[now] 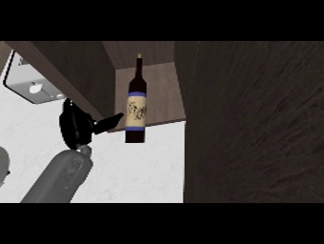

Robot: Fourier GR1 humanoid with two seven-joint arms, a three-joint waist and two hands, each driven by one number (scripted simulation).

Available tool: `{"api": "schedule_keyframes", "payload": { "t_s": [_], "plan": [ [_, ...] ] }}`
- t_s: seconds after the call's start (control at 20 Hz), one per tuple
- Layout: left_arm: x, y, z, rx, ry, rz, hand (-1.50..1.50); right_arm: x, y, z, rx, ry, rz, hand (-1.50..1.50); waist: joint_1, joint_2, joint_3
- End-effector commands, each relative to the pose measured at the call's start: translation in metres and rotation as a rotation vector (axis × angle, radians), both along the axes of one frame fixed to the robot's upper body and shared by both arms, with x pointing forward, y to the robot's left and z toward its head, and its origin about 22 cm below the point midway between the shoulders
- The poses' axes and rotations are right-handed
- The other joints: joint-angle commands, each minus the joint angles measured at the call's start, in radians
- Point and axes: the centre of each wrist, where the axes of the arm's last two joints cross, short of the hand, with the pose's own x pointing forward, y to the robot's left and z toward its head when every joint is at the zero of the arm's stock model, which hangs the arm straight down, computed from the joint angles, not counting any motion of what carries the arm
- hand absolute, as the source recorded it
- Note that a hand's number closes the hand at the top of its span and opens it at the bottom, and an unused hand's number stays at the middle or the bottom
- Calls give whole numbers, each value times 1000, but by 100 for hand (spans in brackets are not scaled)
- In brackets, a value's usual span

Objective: Pick up the wine, place it into the cabinet and close the cabinet

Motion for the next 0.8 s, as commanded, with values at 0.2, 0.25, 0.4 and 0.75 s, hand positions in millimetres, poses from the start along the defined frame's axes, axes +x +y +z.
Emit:
{"api": "schedule_keyframes", "payload": {
  "t_s": [0.2, 0.25, 0.4, 0.75],
  "plan": [
    [32, -94, 41, -136, -18, -221, -150, -2, 0, 0, 19, 16, 18, -150, -32, 29, -24],
    [37, -88, 49, -160, -27, -217, -150, -4, -3, 5, 25, 1, 25, -150, -24, 27, -24],
    [34, -92, 49, -185, -62, -224, -150, -8, 0, 8, 25, 0, 10, -150, -15, 21, -26],
    [32, -106, 64, -301, -160, -229, -150, -6, -2, 5, 21, 3, 9, -150, 12, 15, -26]
  ]
}}
